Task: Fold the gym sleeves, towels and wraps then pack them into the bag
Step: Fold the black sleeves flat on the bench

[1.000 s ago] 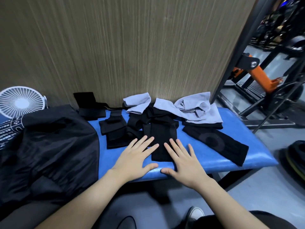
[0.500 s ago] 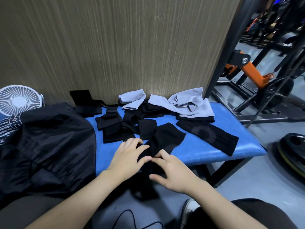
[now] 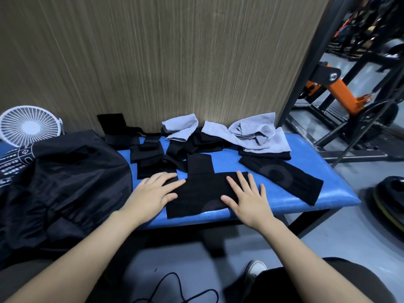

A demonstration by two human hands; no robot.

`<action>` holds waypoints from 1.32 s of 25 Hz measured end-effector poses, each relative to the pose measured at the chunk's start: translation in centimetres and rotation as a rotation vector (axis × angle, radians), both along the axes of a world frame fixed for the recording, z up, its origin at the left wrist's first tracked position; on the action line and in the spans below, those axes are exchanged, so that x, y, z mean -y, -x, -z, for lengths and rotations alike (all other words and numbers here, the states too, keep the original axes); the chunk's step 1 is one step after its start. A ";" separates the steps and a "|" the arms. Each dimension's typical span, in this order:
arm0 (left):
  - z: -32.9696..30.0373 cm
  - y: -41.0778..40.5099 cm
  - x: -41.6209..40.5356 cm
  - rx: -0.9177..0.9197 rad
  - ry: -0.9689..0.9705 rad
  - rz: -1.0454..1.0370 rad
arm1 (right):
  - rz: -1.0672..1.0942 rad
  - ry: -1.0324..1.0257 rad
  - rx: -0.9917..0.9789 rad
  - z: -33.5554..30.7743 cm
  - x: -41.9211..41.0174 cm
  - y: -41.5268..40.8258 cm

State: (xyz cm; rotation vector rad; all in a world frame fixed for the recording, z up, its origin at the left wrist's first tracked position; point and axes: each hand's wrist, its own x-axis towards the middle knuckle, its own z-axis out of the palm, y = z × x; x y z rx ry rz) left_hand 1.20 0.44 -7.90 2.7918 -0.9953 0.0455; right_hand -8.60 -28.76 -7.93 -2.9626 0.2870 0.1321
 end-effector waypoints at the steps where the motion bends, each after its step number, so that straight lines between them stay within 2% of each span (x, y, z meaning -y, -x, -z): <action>1: 0.1 -0.5 -0.1 -0.046 -0.002 -0.002 | 0.028 0.006 0.000 0.0 0.0 0.4; 5: -0.1 -1.7 1.1 -0.139 -0.016 -0.021 | 0.145 -0.001 0.075 -0.3 0.8 1.8; 7: 0.0 -2.2 1.7 -0.127 -0.011 -0.050 | 0.215 0.011 0.120 -0.7 2.0 2.0; 10: -0.4 -1.3 2.5 0.088 0.064 -0.085 | 0.208 0.053 0.168 -1.2 3.3 2.1; 13: -0.1 0.8 2.9 0.214 0.174 0.068 | 0.181 -0.018 0.158 -2.2 4.2 1.2; 15: 0.5 1.7 2.5 0.169 0.166 0.150 | 0.194 -0.139 0.126 -2.9 4.7 0.5; 23: 1.2 2.1 1.7 0.091 0.147 0.167 | 0.277 -0.585 0.158 -3.8 4.9 0.7; 31: 0.8 2.5 3.0 0.084 0.166 0.151 | 0.197 -0.634 0.041 -5.0 6.6 2.8; 33: 0.7 2.4 2.8 0.085 0.181 0.119 | 0.236 -0.610 0.075 -5.3 6.8 2.7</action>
